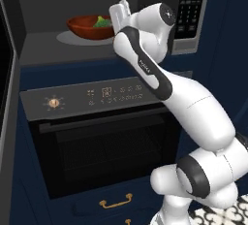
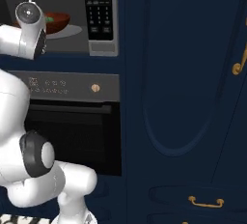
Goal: Pick the broccoli from the sink and place it in the bowl. Then pick the bowl and place it in the microwave. Then close the microwave door and press the start button.
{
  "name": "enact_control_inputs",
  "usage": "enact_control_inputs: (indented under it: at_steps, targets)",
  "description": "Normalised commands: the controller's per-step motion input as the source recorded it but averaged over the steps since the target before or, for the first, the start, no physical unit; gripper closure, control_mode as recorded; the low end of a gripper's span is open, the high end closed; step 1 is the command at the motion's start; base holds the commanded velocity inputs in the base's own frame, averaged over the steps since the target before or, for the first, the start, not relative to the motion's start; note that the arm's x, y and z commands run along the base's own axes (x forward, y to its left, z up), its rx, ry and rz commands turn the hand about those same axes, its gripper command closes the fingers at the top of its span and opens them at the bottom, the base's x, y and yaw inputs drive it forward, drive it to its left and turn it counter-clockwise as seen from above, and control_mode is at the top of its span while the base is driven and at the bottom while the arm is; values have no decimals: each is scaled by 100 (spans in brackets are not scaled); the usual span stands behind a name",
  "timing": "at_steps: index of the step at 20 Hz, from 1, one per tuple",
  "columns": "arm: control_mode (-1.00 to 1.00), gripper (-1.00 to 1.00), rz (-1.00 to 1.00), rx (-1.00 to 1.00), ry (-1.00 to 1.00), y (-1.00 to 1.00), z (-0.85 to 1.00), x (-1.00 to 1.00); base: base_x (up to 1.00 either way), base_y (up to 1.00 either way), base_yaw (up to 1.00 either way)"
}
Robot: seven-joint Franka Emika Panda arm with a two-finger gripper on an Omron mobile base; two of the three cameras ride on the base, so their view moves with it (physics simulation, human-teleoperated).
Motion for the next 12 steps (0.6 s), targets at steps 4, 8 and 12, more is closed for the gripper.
enact_control_inputs:
  at_steps: [4, 8, 12]
  targets:
    - [-100, -100, 8, 0, -9, -16, 25, -100, 0, 0, 0]
    - [-100, -100, 4, 0, -9, -8, 2, -85, 0, 0, 0]
    - [-100, -100, -1, -9, -4, -1, -2, -43, 0, 0, 0]
